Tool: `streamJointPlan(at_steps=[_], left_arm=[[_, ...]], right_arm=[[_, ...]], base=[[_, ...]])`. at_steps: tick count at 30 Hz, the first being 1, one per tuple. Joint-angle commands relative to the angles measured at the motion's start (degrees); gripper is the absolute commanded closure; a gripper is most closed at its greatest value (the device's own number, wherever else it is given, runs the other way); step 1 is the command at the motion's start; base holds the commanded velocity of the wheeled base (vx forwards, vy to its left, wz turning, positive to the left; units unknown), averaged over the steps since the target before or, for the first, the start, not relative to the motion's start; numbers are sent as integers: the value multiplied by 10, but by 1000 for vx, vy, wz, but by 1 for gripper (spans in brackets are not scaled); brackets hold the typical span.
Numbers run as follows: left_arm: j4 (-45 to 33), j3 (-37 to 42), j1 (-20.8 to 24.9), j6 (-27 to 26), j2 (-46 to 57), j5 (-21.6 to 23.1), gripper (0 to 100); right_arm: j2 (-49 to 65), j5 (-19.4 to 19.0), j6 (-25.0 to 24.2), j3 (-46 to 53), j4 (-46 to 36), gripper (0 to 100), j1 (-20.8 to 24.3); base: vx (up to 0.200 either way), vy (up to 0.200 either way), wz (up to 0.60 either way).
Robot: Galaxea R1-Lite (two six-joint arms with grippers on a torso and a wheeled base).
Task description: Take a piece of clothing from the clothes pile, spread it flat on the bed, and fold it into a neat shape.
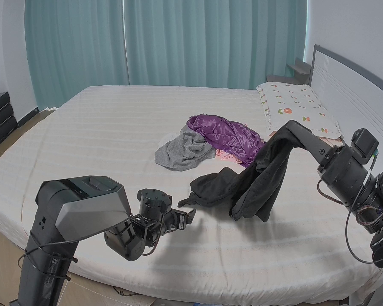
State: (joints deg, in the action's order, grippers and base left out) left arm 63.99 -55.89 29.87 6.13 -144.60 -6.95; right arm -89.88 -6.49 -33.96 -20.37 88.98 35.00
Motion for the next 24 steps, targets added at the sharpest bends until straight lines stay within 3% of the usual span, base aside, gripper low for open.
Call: streamJointPlan(at_steps=[1,7,8,16,20,24], left_arm=[[-23,-100,0,-2,-60,-3,0],[-62,-164,-4,2,-81,-3,0],[-62,-164,-4,2,-81,-3,100],[-87,-172,-3,3,-80,-5,100],[-84,-161,-3,14,-75,-29,100],[-70,-106,-8,60,-8,-51,100]], right_arm=[[0,0,0,1,2,100,-6],[0,-2,0,0,2,100,-7],[0,-2,0,0,2,100,-7],[-14,-4,-1,-1,3,100,-12],[-18,-5,-5,-1,3,100,-26],[-48,-10,-8,-5,3,100,-66]], base=[[0,0,0],[0,0,0],[0,0,0],[0,0,0],[0,0,0],[0,0,0]])
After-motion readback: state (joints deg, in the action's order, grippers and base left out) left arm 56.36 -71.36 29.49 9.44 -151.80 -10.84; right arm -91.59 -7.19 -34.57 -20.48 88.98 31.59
